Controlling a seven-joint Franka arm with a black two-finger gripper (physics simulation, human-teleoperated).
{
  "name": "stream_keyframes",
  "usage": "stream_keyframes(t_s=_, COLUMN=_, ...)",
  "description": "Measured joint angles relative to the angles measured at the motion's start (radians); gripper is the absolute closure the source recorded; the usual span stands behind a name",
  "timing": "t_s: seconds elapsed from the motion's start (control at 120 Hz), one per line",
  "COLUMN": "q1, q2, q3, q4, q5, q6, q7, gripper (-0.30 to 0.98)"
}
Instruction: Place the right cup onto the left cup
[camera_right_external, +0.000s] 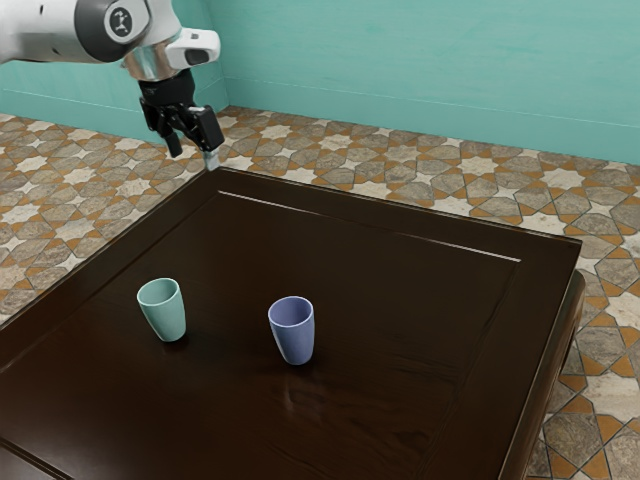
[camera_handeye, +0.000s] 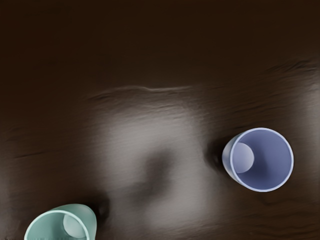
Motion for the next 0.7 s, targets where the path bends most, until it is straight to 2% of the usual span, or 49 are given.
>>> stream_keyframes(t_s=0.158, q1=-0.005, q2=0.0, q3=-0.002, q4=-0.008, q5=-0.002, q6=-0.002, q7=-0.003, gripper=0.0)
stream_keyframes(t_s=0.258, q1=0.036, q2=-0.004, q3=-0.083, q4=-0.066, q5=-0.003, q6=0.003, q7=-0.013, gripper=0.0)
stream_keyframes(t_s=0.408, q1=-0.034, q2=-0.015, q3=-0.137, q4=-0.199, q5=-0.002, q6=0.066, q7=-0.031, gripper=0.0)
stream_keyframes(t_s=0.492, q1=-0.068, q2=0.034, q3=-0.141, q4=-0.207, q5=-0.001, q6=0.087, q7=-0.039, gripper=0.0)
stream_keyframes(t_s=0.7, q1=-0.019, q2=0.134, q3=-0.147, q4=-0.222, q5=0.003, q6=0.175, q7=-0.055, gripper=0.0)
